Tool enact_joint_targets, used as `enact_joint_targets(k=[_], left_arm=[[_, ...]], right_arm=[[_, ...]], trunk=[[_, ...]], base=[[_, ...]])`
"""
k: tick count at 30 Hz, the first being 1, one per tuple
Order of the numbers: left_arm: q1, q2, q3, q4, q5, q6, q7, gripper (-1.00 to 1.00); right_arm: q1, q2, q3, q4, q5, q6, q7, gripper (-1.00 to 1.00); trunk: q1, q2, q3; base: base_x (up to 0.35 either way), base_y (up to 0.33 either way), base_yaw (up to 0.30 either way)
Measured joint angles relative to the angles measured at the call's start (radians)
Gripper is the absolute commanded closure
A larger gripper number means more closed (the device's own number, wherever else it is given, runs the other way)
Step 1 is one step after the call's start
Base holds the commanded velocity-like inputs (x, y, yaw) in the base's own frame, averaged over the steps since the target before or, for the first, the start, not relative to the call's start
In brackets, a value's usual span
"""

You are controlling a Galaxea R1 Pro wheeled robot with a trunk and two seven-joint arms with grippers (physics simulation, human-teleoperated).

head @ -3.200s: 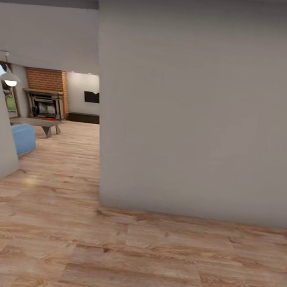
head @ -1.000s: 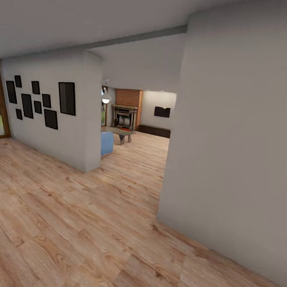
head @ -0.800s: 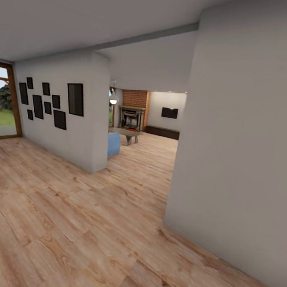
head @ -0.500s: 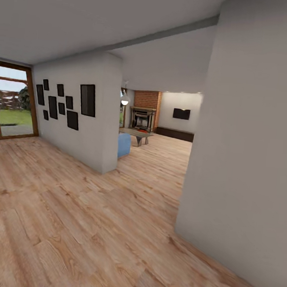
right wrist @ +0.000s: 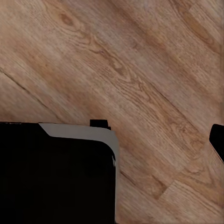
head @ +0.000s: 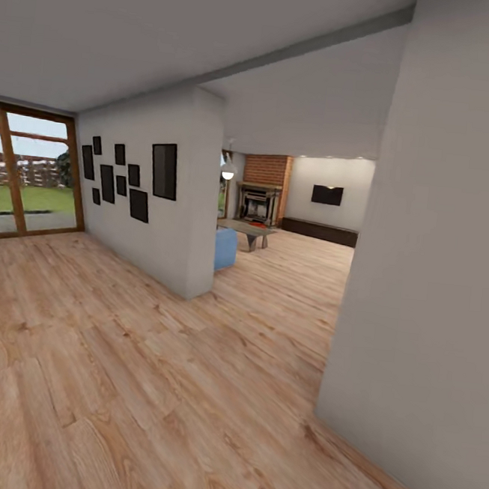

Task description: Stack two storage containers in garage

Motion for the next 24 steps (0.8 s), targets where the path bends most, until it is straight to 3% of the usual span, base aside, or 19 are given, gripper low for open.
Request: enact_joint_targets(k=[24], left_arm=[[-0.001,0.0,0.0,0.0,0.0,0.002,0.0,-1.0]], right_arm=[[0.0,0.004,0.001,0.0,0.001,-0.005,-0.002,-1.0]], trunk=[[0.0,0.0,0.0]], base=[[0.322,0.0,0.0]])
